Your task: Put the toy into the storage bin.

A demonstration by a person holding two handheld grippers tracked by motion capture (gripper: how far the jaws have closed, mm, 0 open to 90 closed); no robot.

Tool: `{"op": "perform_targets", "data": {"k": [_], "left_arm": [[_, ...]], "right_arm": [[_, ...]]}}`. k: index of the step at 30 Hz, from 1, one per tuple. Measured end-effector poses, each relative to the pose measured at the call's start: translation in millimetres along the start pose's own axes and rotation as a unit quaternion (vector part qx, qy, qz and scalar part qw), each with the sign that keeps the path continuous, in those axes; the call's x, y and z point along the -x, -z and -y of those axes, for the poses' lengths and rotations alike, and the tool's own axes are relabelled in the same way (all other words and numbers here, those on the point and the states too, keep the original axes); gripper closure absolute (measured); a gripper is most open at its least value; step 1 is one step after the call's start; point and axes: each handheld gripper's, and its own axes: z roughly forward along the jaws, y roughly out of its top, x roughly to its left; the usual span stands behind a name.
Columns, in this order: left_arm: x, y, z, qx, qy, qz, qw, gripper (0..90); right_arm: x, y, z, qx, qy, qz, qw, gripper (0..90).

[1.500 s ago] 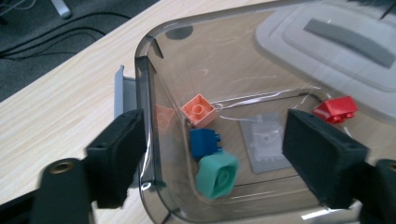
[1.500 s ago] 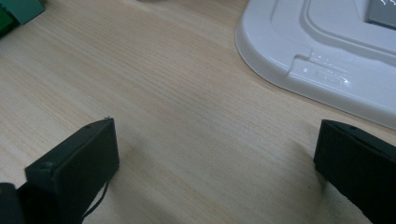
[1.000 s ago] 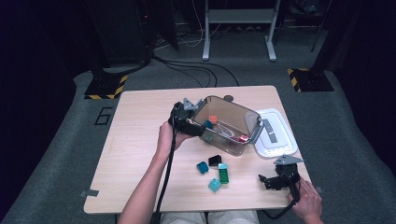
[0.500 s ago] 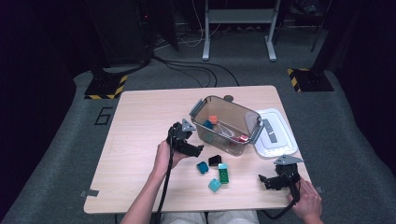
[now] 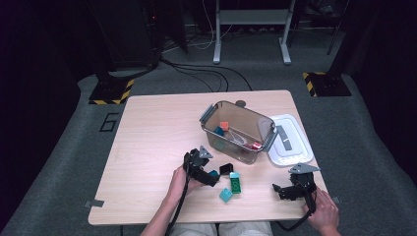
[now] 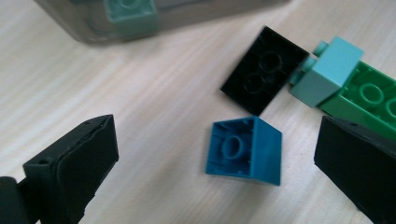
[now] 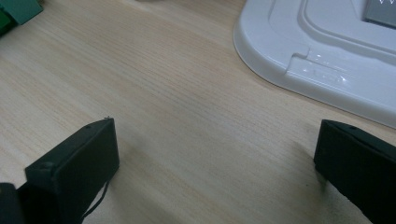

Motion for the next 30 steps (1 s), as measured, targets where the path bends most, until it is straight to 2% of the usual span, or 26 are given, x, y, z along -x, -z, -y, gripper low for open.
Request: {"op": "perform_targets", "data": {"k": [5,13,18,19,20,22,23,24,30], "left_arm": [[1.3,-5.7,3.7,-0.004,0.004,0.009,0.9999,0.0],[7.0,-13.8,11.7,-0.007,-0.008,0.015,0.9998,4.0],[10.4,-12.9,14.8,-0.010,-0.030,0.016,0.9994,23.7],[10.9,-12.7,15.2,-0.010,-0.035,0.018,0.9992,23.7],[12.6,-12.9,16.1,-0.006,-0.039,0.021,0.9990,30.7],[12.6,-11.9,16.0,-0.006,-0.041,0.021,0.9989,37.9],[12.8,-12.0,16.4,-0.001,-0.043,0.021,0.9989,37.9],[12.1,-11.1,17.4,0.004,-0.042,0.023,0.9988,46.2],[12.2,-9.8,19.7,0.008,-0.046,0.027,0.9985,47.5]], "right_arm": [[0.3,-0.1,0.0,0.000,0.002,0.000,1.0000,0.0],[-0.1,-0.1,0.0,0.000,-0.001,0.000,1.0000,0.0],[0.0,0.0,0.0,0.000,0.000,0.000,1.0000,0.0],[0.0,0.0,0.0,0.000,0.000,0.000,1.0000,0.0],[0.3,-0.1,-0.1,0.000,0.002,0.000,1.0000,0.0],[0.2,-0.1,-0.1,0.000,0.001,0.000,1.0000,0.0],[0.2,-0.1,-0.1,0.000,0.001,0.000,1.0000,0.0],[0.3,-0.1,0.0,0.000,0.002,0.000,1.0000,0.0],[0.2,0.0,0.0,0.000,0.001,0.000,1.0000,0.0]]}}
